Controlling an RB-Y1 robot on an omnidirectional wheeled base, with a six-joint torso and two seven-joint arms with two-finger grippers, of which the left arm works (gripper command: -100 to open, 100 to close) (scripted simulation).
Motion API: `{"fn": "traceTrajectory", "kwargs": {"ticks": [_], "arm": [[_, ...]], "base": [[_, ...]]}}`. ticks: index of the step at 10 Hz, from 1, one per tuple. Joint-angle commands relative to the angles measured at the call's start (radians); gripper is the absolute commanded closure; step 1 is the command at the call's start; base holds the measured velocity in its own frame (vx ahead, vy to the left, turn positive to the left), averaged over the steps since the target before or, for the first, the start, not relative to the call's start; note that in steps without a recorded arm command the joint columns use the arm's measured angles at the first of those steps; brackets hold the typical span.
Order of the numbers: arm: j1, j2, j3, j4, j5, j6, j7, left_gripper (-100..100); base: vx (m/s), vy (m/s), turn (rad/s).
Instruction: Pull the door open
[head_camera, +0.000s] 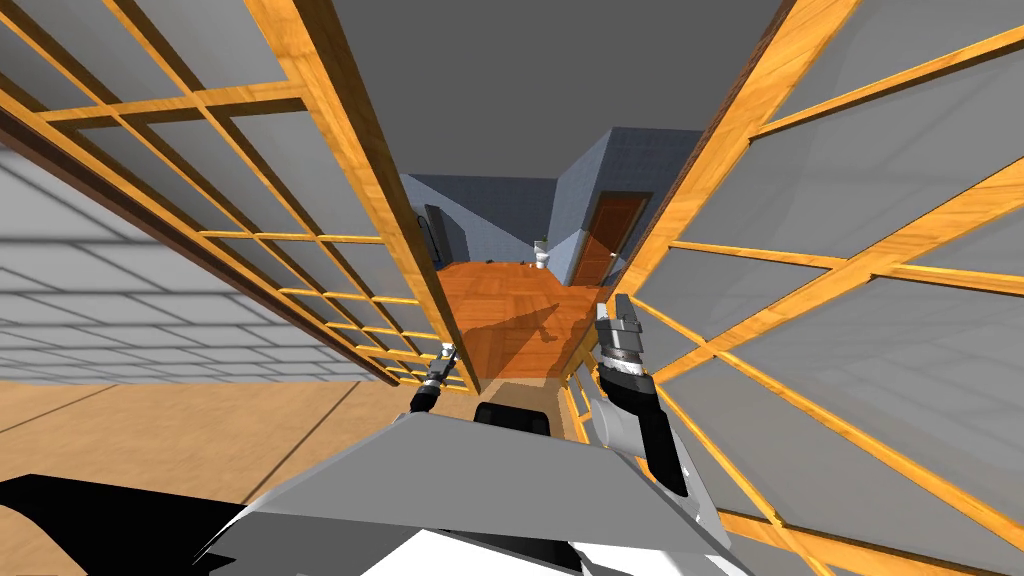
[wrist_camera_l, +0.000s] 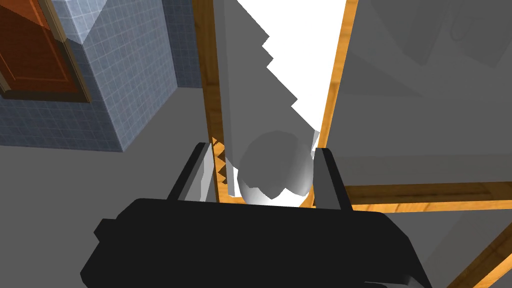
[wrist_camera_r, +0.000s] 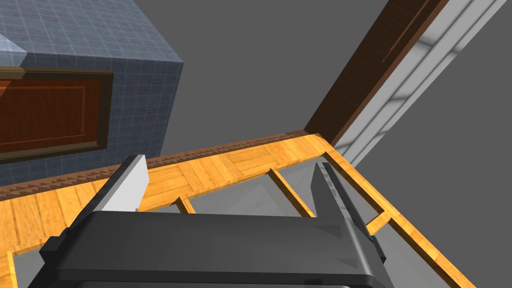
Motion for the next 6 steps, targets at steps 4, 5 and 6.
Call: {"fn": "traceTrajectory", "kwargs": {"ticks": [4, 5, 6], "arm": [[0.001, -0.002, -0.001, 0.001, 0.0, 0.001, 0.0, 100], [0.001, 0.003, -0.008, 0.002, 0.012, 0.002, 0.033, 100], [0.001, 0.004, -0.011, 0.002, 0.017, 0.002, 0.044, 100]], "base": [[-0.01, 0.001, -0.003], [-0.015, 0.009, -0.036], [-0.022, 0.02, -0.028]]}}
